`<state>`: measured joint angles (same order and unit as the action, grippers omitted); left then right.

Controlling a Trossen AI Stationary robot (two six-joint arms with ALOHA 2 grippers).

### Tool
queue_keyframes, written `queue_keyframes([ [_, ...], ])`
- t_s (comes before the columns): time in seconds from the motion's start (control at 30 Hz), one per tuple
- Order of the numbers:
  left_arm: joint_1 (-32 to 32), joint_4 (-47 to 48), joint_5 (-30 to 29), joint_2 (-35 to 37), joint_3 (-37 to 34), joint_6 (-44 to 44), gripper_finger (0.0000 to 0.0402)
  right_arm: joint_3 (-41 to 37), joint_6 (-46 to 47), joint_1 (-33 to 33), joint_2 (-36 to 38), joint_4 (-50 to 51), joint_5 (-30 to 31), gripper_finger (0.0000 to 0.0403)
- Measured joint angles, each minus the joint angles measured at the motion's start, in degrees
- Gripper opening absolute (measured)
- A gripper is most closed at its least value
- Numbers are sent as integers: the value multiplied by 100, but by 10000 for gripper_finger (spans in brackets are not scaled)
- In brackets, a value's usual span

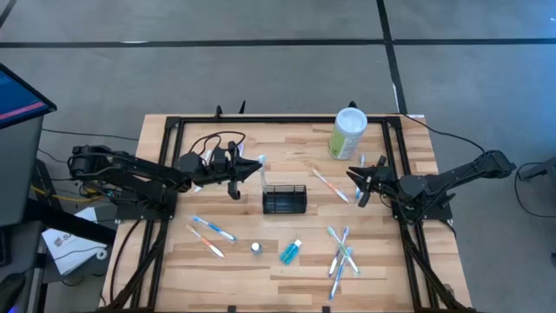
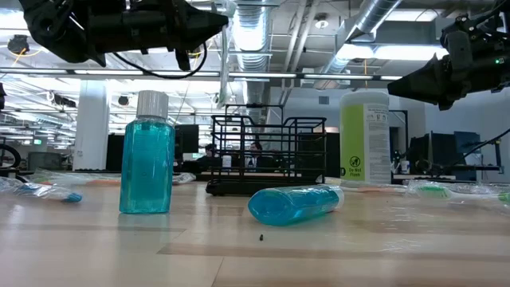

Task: Pick & Place toothbrushing station
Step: Put the middle green toothbrush into the left compartment of the organizer

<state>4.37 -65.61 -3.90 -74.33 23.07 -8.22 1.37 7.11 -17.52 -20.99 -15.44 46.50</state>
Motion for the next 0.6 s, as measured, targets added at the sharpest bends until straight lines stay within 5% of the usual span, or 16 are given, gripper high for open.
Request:
queue_keyframes([
  [0.6, -172, -735, -381, -1180, 166, 649, 8, 0, 0, -2, 0, -2, -7, 77],
])
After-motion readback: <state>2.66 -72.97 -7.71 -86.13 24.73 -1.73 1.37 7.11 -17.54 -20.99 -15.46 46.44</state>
